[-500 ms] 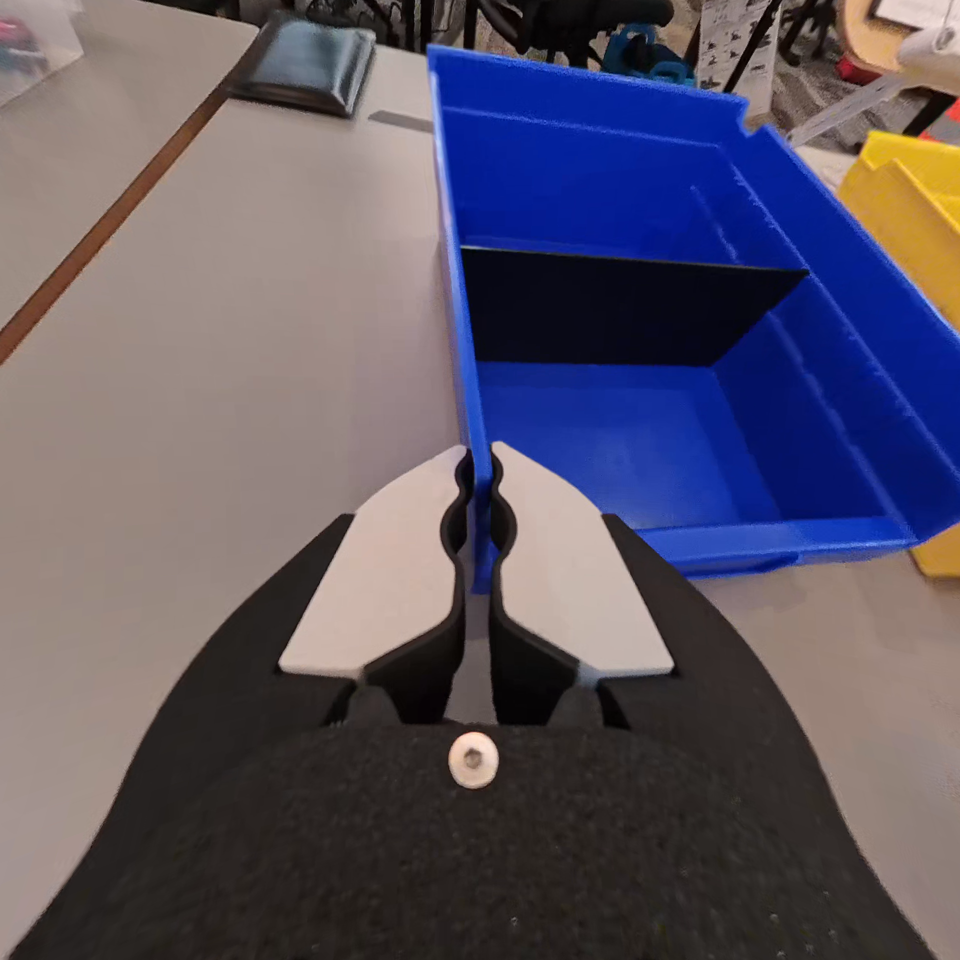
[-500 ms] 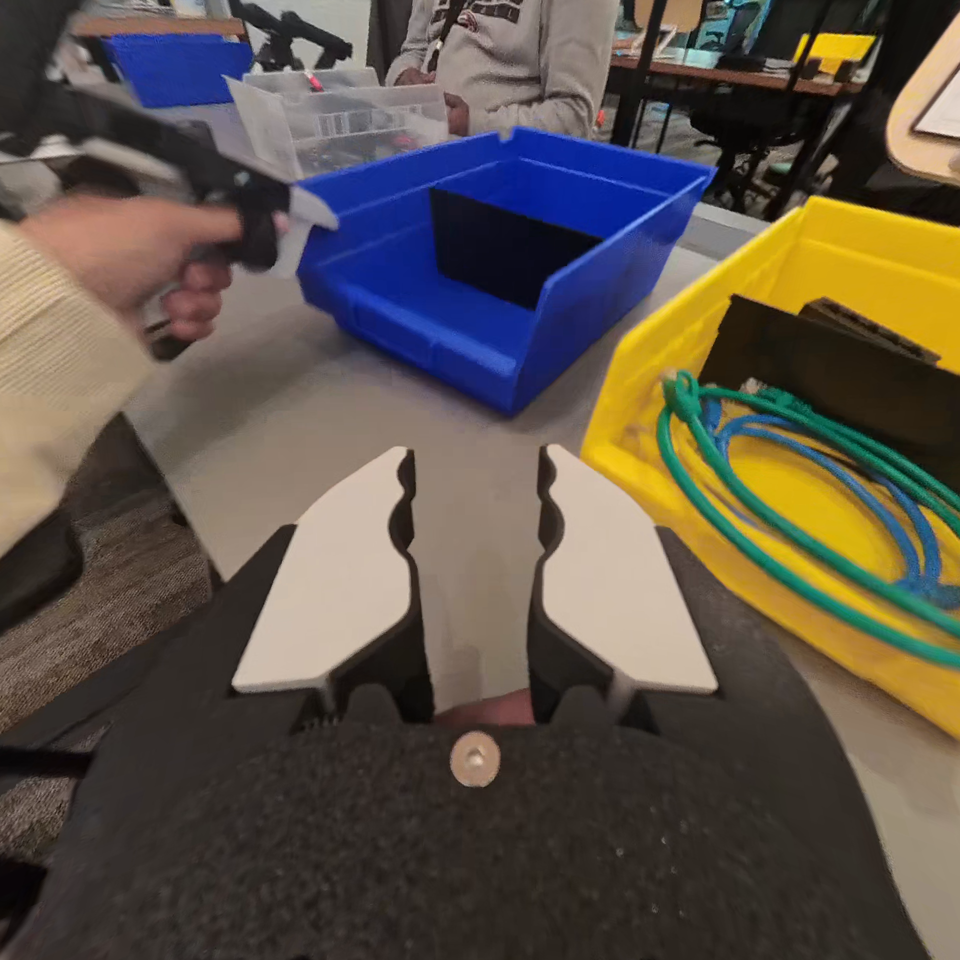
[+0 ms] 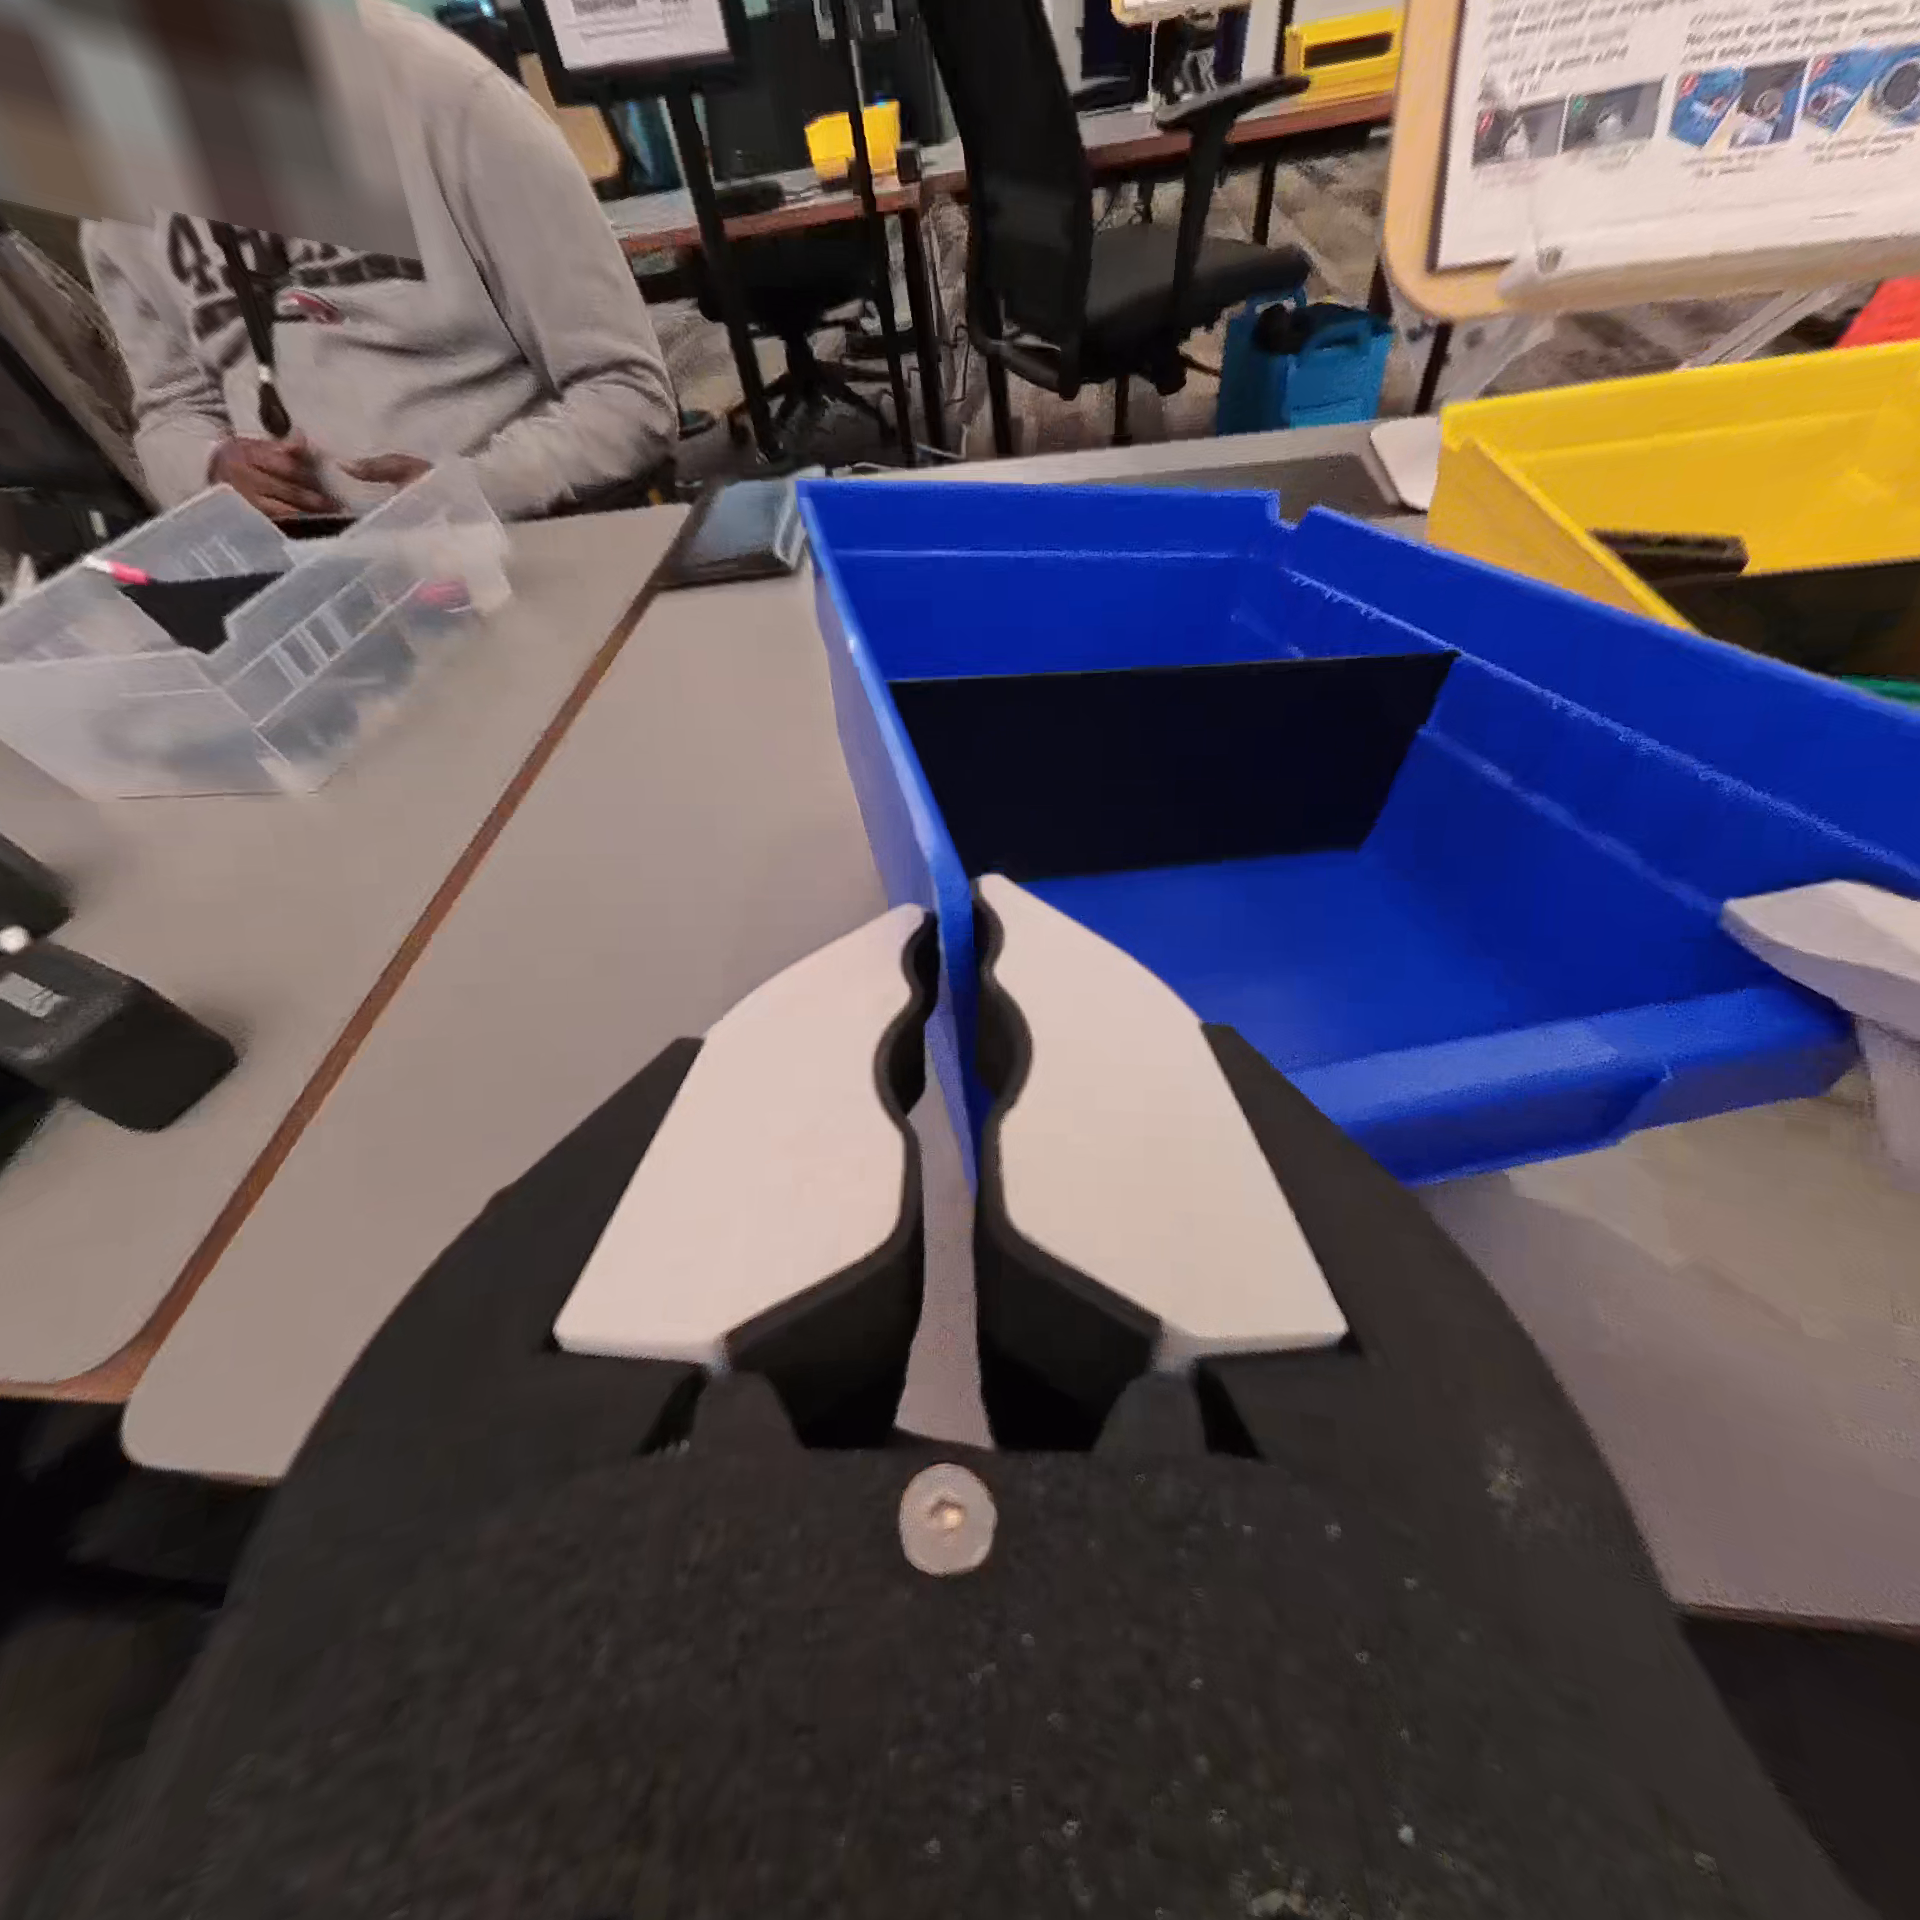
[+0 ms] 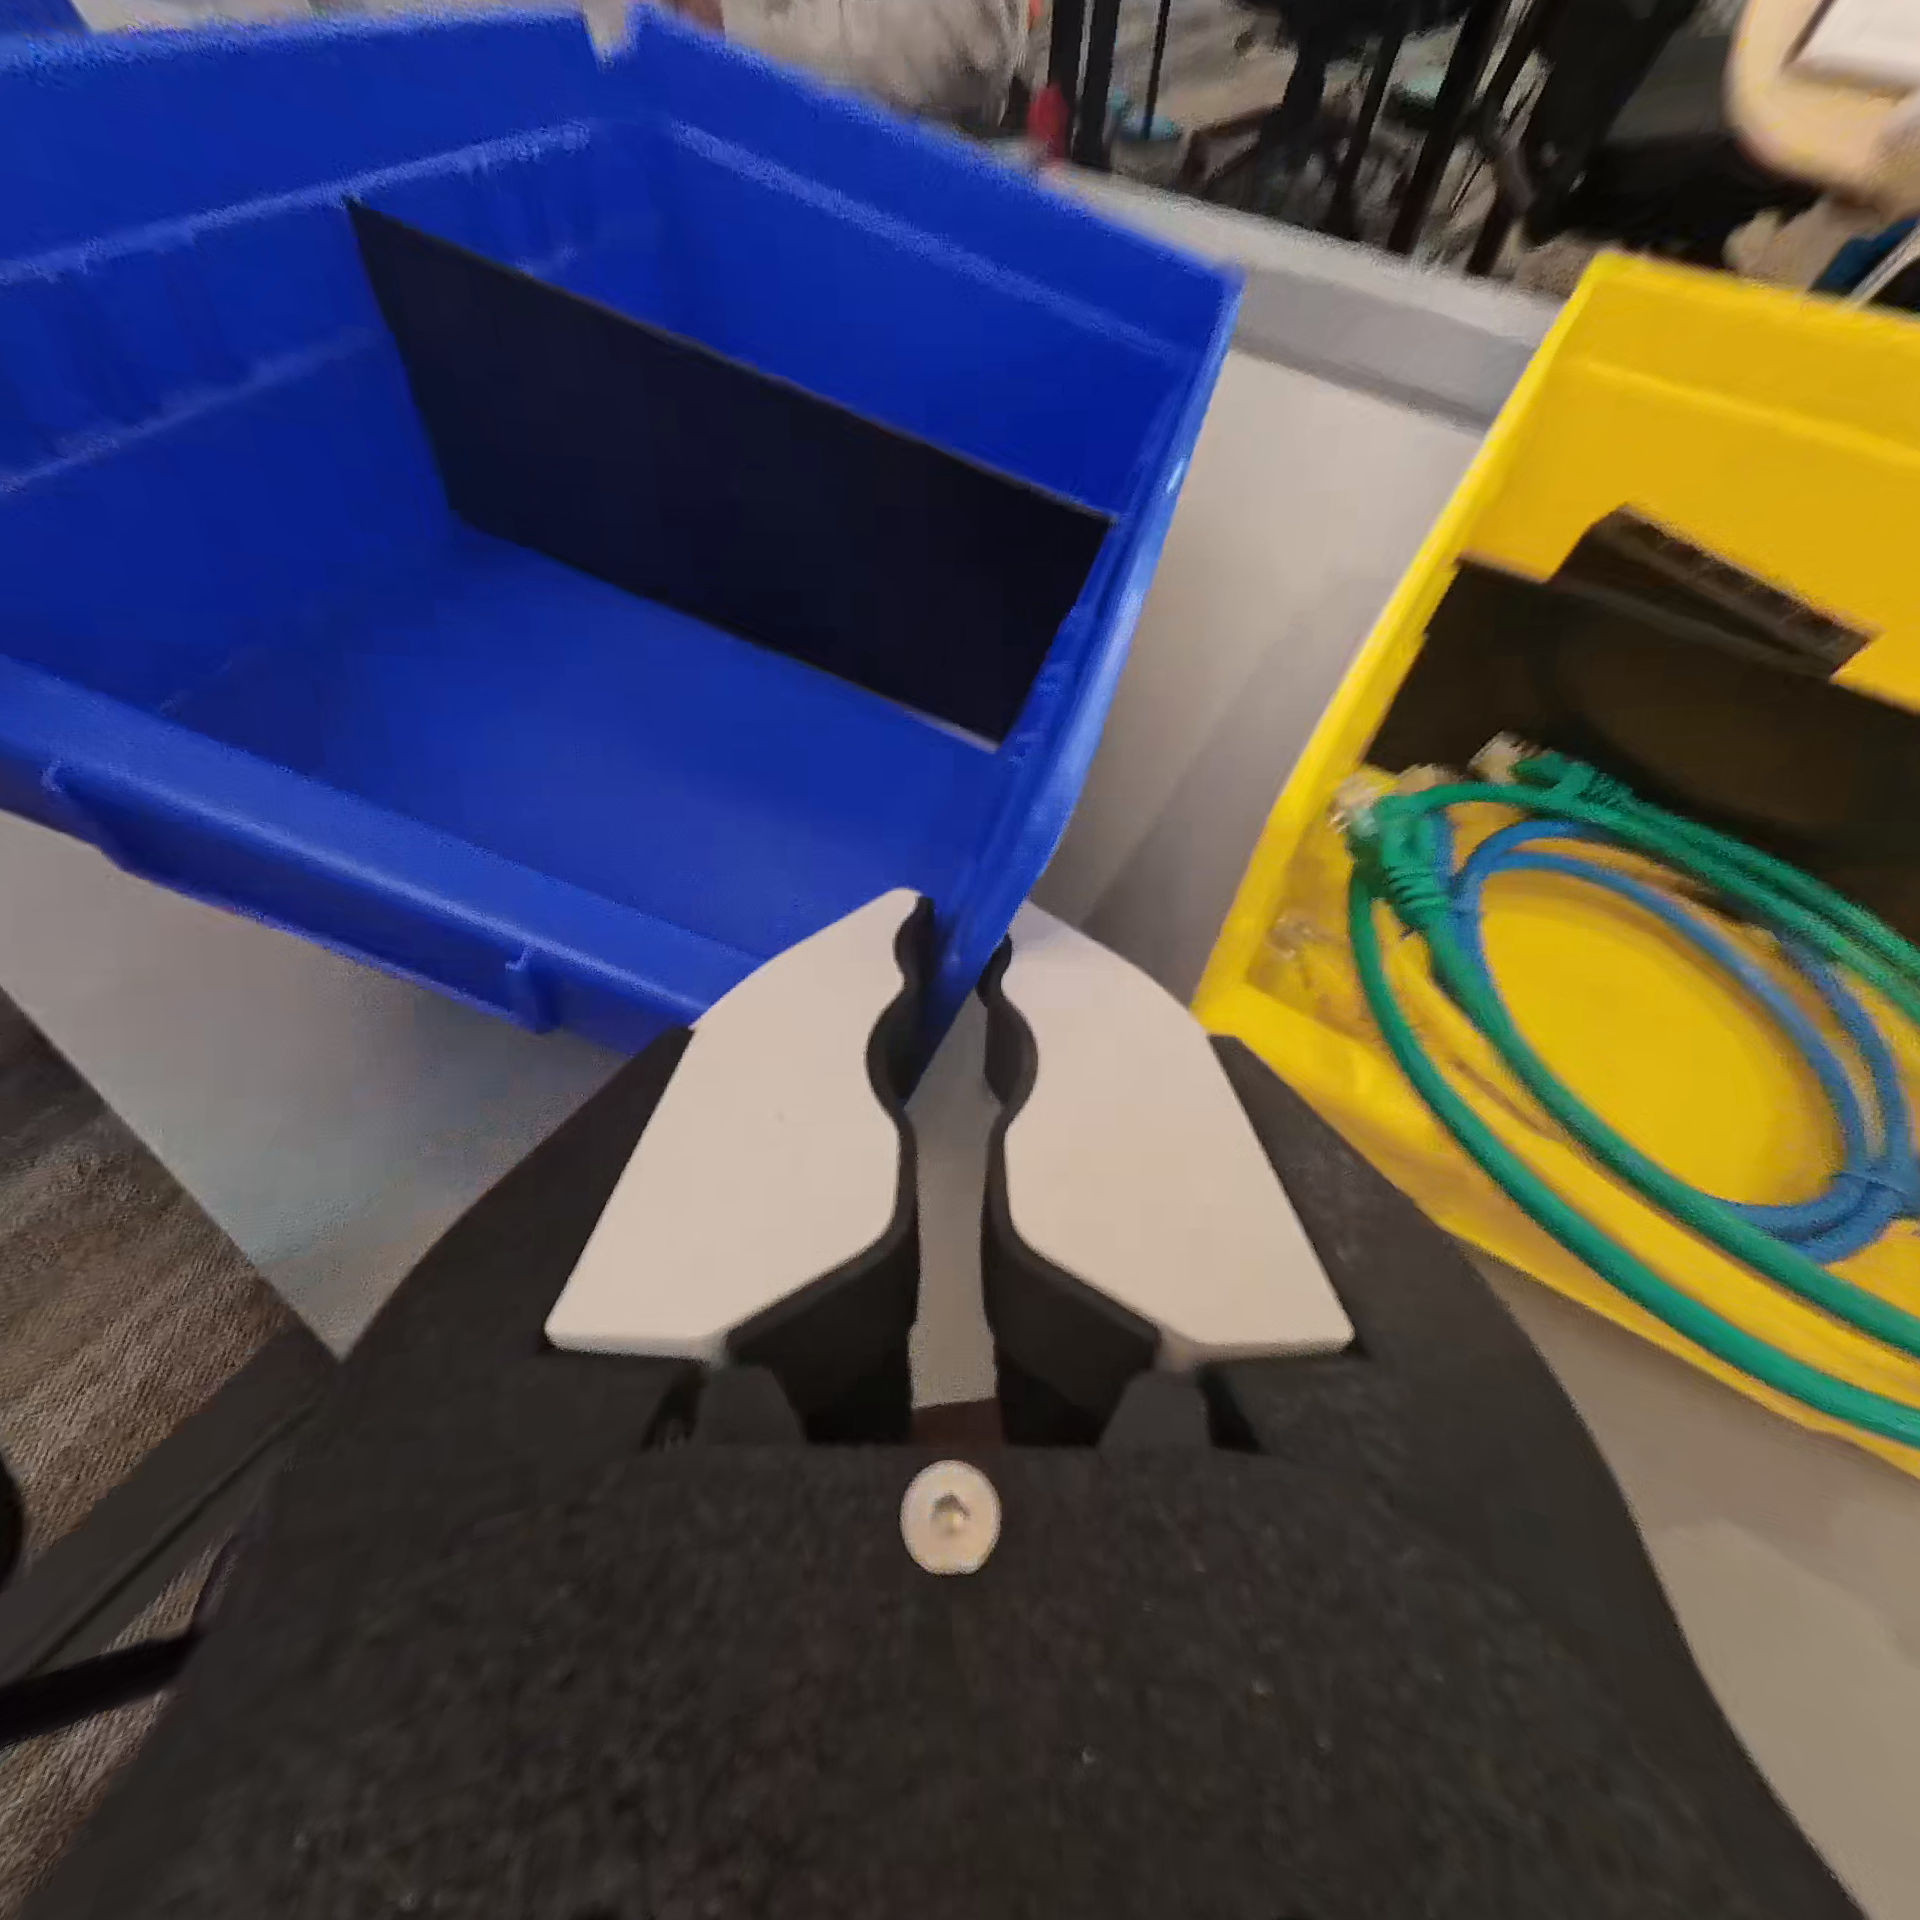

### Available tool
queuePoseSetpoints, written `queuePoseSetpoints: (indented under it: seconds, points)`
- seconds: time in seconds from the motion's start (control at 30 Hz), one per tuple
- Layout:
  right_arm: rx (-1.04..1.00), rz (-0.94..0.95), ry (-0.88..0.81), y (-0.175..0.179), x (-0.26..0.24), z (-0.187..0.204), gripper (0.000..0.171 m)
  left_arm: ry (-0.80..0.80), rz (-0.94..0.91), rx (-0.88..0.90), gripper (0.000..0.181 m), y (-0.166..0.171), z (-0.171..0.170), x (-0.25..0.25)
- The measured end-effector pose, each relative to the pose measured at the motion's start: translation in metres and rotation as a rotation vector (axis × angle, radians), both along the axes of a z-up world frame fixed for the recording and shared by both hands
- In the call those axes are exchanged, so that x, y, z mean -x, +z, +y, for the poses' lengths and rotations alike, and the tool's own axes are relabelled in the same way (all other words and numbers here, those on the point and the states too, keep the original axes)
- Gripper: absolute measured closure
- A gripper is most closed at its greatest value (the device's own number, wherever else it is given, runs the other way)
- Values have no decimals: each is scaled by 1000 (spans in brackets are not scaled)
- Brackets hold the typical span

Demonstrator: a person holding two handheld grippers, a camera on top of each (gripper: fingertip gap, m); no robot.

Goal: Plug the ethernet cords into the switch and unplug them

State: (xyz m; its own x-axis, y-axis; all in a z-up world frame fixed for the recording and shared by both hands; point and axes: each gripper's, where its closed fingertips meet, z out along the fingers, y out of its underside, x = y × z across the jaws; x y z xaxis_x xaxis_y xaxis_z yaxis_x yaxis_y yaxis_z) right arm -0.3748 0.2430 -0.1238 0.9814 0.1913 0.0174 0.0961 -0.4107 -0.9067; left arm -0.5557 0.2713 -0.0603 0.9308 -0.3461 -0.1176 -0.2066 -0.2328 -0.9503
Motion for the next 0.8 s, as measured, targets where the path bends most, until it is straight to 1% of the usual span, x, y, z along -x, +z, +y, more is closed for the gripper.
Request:
queuePoseSetpoints:
  seconds: [0.07, 0.1, 0.17, 0.23, 0.33, 0.43, 0.47, 0.53, 0.6, 0.63, 0.67, 0.73, 0.77, 0.8]
  points:
    - [-77, -24, -22, 26, -10, -6, 164, -8, -67, -48, 177, 24, -10, -9]
    - [-149, -43, -29, 46, -16, -9, 164, -8, -105, -80, 178, 38, -14, -14]
    - [-281, -115, -46, 89, -32, -19, 164, -16, -112, -161, 177, 69, -20, -30]
    - [-367, -148, -91, 130, -61, -29, 164, -62, -107, -243, 177, 105, -23, -61]
    - [-426, -188, -217, 181, -130, -43, 164, -148, -65, -316, 178, 146, -15, -137]
    - [-366, -293, -380, 209, -230, -58, 165, -268, -67, -294, 178, 163, -8, -245]
    - [-315, -316, -428, 211, -268, -64, 164, -311, -75, -272, 178, 164, -9, -285]
    - [-203, -351, -508, 204, -345, -80, 164, -375, -100, -229, 178, 157, -17, -365]
    - [-61, -349, -579, 182, -420, -105, 162, -418, -153, -180, 177, 141, -39, -442]
    - [18, -309, -594, 166, -454, -122, 161, -449, -165, -157, 177, 132, -54, -477]
    - [52, -250, -597, 154, -484, -139, 163, -479, -181, -128, 177, 121, -68, -507]
    - [28, -119, -601, 137, -530, -166, 167, -510, -200, -82, 177, 94, -89, -556]
    - [20, -83, -606, 125, -547, -176, 167, -513, -189, -81, 177, 79, -96, -574]
    - [38, -88, -610, 110, -561, -184, 167, -510, -168, -88, 177, 65, -102, -588]
